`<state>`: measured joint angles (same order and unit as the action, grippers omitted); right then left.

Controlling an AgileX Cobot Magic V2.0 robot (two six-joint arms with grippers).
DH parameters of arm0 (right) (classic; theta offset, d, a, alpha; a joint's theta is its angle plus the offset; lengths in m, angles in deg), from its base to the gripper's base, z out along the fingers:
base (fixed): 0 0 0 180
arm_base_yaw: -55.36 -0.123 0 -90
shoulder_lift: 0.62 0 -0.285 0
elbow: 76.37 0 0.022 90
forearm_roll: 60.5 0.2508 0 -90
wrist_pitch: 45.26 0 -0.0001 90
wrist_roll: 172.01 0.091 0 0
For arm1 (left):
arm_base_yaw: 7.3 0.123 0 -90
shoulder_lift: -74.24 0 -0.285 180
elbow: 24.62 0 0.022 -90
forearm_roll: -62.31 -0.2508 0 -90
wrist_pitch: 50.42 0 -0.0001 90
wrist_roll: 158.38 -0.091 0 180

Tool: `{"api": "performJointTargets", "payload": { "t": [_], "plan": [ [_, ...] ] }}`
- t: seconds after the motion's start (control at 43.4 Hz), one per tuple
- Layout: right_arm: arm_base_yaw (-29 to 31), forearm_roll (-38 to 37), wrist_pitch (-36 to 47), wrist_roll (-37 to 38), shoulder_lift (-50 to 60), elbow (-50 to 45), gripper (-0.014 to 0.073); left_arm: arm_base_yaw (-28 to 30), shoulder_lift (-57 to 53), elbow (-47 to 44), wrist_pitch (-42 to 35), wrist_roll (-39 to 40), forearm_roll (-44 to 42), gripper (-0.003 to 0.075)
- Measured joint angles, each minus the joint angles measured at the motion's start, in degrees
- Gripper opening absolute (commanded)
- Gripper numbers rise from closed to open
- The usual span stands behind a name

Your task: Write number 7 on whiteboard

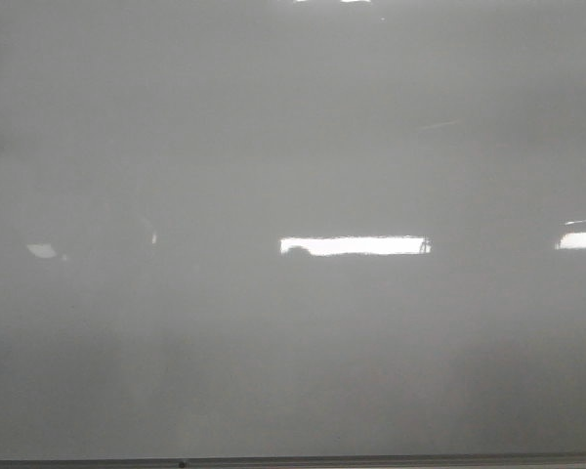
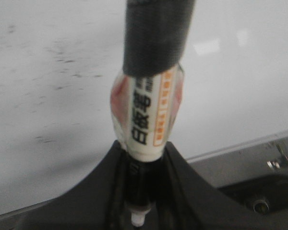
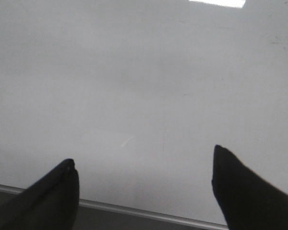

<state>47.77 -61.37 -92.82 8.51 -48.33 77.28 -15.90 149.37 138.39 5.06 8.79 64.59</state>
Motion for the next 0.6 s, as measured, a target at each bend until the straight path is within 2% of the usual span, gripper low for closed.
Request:
{"api": "performJointTargets", "payload": {
  "t": [0.115,0.322,0.507,0.599],
  "plan": [
    [0.0,0.0,-1.55,0.0,-2.57,0.15,0.0591,-5.9,0.11,2.95,4.8,-6.77,4.07,-0.0013],
    [0.0,3.02,-4.26,-3.57,-7.34,0.15,0.0591,-16.89,2.18,4.54,6.54,-12.74,6.15,-0.0013],
    [0.0,15.19,-4.94,-19.85,-10.57,0.15,0.0591,-27.72,6.36,5.02,6.57,-17.84,6.28,-0.0013],
    [-0.4,23.4,-6.49,-31.85,-12.24,0.15,0.0591,-32.37,8.35,5.54,6.29,-19.18,6.43,-0.0013]
  ]
}}
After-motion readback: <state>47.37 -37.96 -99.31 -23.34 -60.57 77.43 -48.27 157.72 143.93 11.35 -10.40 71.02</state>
